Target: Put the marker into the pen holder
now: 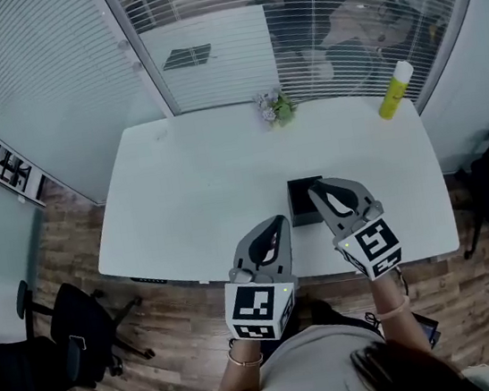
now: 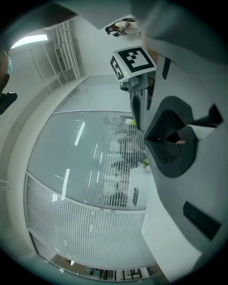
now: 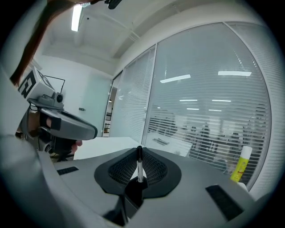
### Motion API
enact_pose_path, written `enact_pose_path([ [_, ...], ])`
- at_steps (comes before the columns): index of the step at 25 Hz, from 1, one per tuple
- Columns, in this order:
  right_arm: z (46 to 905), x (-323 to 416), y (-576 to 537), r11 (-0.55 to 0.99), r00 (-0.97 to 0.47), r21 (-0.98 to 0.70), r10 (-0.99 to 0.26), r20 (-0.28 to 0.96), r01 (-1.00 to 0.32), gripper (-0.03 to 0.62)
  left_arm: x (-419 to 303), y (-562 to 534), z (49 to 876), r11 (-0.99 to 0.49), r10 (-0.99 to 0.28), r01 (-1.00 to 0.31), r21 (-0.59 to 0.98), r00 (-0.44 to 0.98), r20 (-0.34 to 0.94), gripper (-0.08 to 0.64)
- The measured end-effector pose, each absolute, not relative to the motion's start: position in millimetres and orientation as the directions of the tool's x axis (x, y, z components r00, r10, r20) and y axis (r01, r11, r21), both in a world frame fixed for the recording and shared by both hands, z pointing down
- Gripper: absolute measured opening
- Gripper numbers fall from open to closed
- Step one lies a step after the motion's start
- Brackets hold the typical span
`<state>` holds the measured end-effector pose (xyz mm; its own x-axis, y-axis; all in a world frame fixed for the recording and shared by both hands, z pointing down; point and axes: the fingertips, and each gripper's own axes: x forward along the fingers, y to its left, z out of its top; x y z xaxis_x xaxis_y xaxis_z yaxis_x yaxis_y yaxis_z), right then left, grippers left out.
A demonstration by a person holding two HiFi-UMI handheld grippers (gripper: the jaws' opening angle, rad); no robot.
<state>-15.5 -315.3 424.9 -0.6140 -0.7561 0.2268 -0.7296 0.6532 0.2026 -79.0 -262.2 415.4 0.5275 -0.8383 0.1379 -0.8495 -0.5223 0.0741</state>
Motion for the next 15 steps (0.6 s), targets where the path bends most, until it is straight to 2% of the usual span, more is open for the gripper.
enact_pose_path([
  [15, 473, -30, -326, 0.696, -0.613, 0.165, -0.702, 0.364, -0.699, 0.060, -114, -271, 429, -0.424, -0.886, -0.894, 0.148, 0.443, 0.137, 0.020],
])
